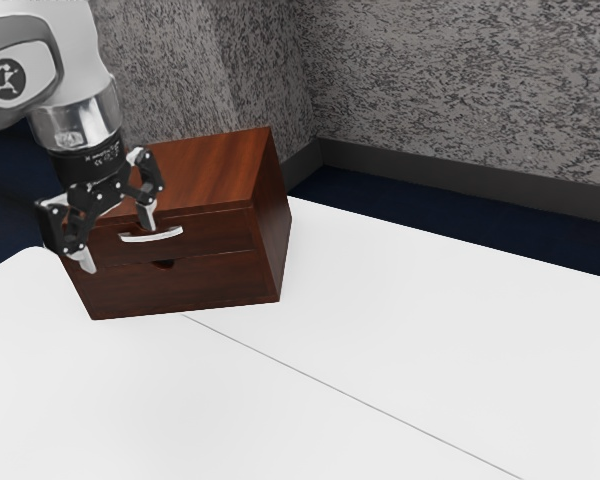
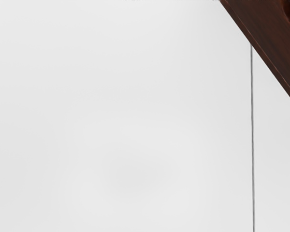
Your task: Pull the drawer handle with one arm to open the drawer
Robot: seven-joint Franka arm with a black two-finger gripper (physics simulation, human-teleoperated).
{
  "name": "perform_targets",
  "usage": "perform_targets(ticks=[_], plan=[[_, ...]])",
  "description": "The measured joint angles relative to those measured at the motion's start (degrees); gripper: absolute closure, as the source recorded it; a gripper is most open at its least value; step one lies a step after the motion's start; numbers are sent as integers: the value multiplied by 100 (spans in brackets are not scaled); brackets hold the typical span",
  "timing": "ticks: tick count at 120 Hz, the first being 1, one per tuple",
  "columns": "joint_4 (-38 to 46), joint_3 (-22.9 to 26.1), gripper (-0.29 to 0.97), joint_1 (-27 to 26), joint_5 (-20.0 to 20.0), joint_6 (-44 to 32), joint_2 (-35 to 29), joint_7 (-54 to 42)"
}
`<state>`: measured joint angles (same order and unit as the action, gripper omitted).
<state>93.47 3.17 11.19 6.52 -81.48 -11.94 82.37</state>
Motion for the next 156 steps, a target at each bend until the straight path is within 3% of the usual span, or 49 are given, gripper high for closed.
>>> perform_targets(ticks=[16, 47, 68, 92, 135, 156], plan=[[27, 5, 0, -8, 10, -44, -71, 84], [1113, -419, 0, 184, -124, -188, -845, 214], [1211, -599, 0, 364, -404, -819, -466, 349], [618, -609, 0, 625, -542, -1431, 494, 515], [1405, -623, 0, 690, -519, -2859, 234, 824], [1372, -625, 0, 803, -503, -3227, 449, 900]])
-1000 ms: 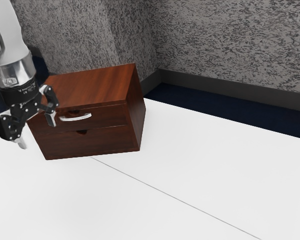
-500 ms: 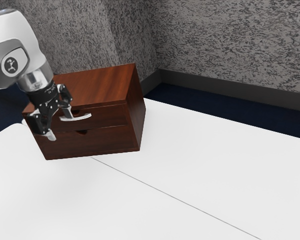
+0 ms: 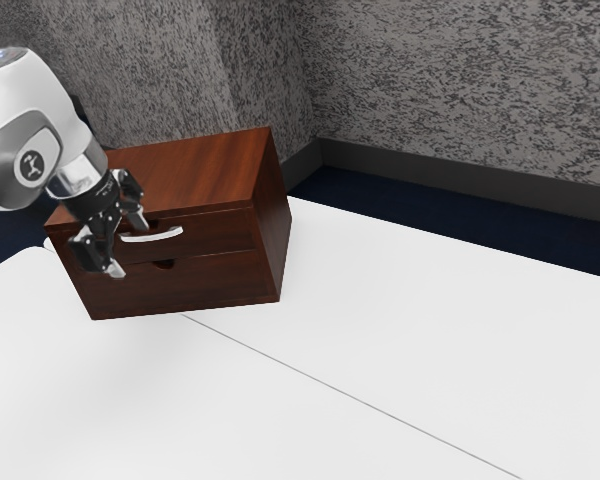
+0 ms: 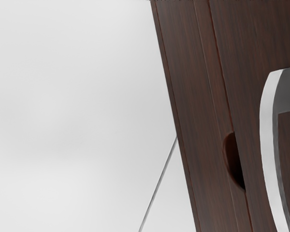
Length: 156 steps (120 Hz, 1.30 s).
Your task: Pull the drawer handle with one arm to open the drawer
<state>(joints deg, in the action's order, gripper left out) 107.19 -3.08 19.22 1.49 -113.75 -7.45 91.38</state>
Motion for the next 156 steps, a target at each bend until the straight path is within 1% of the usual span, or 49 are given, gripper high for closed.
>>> perform_targets(ticks=[16, 51, 76, 100, 156], plan=[[-220, 0, 0, 9, 41, -175, 219, 28], [-232, 0, 0, 11, 86, -490, 431, 68], [-102, -2, 0, 6, 71, -608, 392, 100], [-49, -151, 0, -8, 50, -649, 354, 128], [153, -161, 2, -60, -14, -914, 435, 161]])
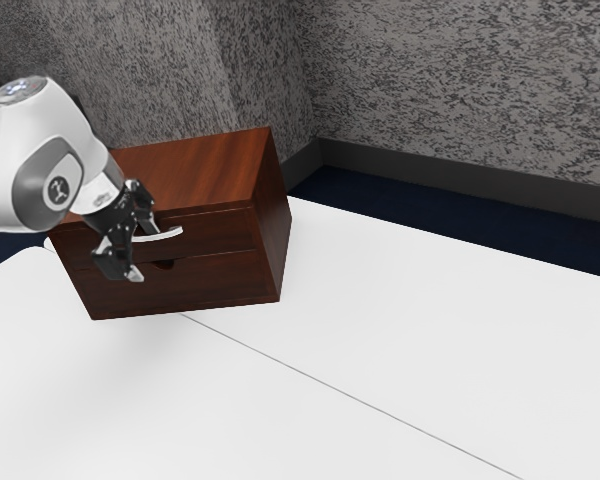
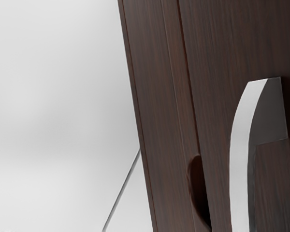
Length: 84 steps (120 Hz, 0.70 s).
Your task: Pull the drawer handle with one arm to open the drawer
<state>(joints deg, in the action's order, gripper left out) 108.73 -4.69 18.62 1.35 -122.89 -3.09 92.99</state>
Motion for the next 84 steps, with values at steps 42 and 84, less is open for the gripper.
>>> perform_targets(ticks=[42, 84], plan=[[52, -1, 45, 11, -152, -122, -4, 29], [354, -10, 62, -42, -155, -145, -269, 38]])
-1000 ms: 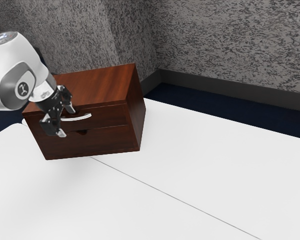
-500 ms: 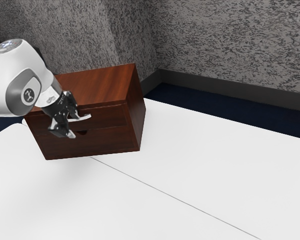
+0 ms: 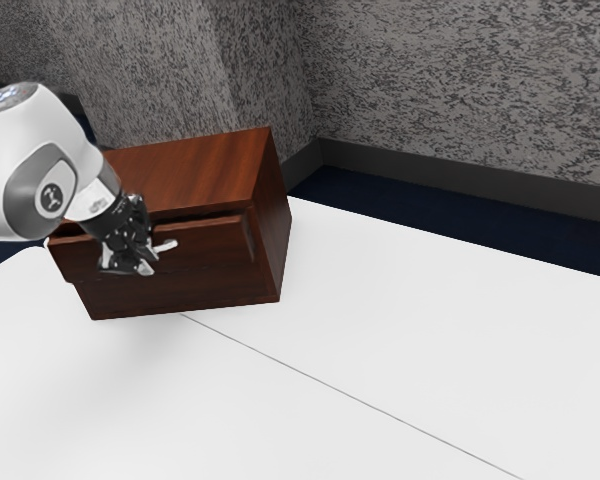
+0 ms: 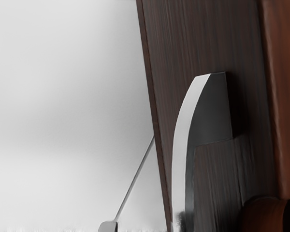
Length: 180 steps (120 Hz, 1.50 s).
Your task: Pull the drawer handle with one arm to open the drawer
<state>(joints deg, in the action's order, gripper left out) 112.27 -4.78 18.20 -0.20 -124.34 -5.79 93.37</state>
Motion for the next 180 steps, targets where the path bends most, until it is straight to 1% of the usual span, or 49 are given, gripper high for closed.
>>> perform_targets(ticks=[28, 59, 100, 180], plan=[[373, -5, 64, -48, 32, -50, -361, 10], [646, 7, 60, -60, 22, -44, -650, 12], [1264, 4, 59, -73, 32, -26, -1306, 19], [1938, 16, 59, -181, -40, -136, -1957, 42]])
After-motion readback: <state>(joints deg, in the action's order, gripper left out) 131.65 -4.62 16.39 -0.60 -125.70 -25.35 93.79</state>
